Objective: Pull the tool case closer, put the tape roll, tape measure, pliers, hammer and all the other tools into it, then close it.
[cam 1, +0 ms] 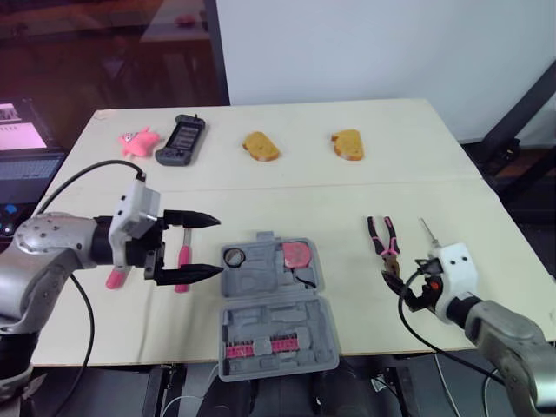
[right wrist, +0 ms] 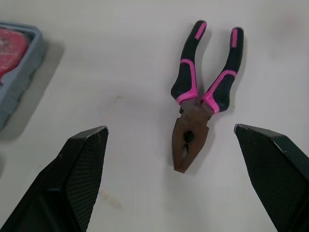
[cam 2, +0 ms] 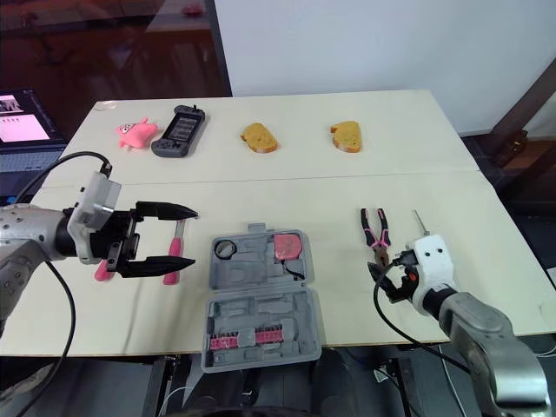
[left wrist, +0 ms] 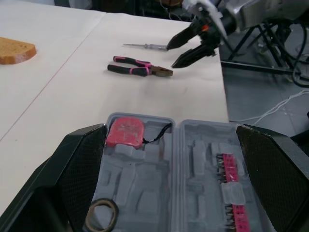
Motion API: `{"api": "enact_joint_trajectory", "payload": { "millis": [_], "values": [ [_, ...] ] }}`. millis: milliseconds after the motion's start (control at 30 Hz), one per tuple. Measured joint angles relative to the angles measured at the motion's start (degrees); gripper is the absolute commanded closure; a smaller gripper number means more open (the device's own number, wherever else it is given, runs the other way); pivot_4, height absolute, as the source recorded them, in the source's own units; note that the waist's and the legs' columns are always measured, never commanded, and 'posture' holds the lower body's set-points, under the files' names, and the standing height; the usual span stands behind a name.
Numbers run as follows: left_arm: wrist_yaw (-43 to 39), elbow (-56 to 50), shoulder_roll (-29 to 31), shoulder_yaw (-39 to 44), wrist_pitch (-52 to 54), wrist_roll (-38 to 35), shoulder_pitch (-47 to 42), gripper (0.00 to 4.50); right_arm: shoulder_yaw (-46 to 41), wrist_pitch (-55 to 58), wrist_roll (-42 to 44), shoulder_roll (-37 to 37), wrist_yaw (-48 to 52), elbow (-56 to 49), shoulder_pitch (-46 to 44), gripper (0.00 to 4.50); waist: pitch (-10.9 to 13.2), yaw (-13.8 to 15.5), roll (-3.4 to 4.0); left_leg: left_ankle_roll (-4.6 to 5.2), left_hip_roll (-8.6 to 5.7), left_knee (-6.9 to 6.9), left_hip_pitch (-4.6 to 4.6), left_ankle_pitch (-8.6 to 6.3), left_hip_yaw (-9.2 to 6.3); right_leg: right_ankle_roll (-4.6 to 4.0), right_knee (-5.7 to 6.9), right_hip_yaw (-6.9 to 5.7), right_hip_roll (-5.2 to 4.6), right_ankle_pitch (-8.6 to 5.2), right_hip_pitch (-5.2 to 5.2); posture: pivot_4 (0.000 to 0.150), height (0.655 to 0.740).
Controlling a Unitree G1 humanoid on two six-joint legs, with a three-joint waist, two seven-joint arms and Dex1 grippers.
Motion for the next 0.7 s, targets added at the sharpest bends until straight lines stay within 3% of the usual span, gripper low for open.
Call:
{"api": "enact_joint_trajectory", "payload": {
  "millis": [333, 700],
  "values": [
    [0.9, -3.4, 1.6, 6.2, 0.5, -1.2, 7.2, 0.00, 5.1, -1.9, -4.6, 0.6, -1.3, 13.8, -8.4, 0.07, 0.0, -0.1, 0.01, 0.00, 0.00, 0.05, 0.00, 0.01, 0.00, 0.00, 0.03, -0.02, 0.01, 0.00, 0.01, 0.150, 0.7400],
    [2.4, -5.8, 2.2, 10.2, 1.0, -1.9, 11.5, 0.00, 6.0, -2.9, -5.9, 2.7, -2.2, 18.2, -10.9, 0.07, 0.0, -0.1, 0.01, 0.00, 0.00, 0.06, 0.01, 0.01, -0.01, 0.02, 0.07, -0.02, 0.04, 0.01, 0.02, 0.150, 0.7400]
  ]
}}
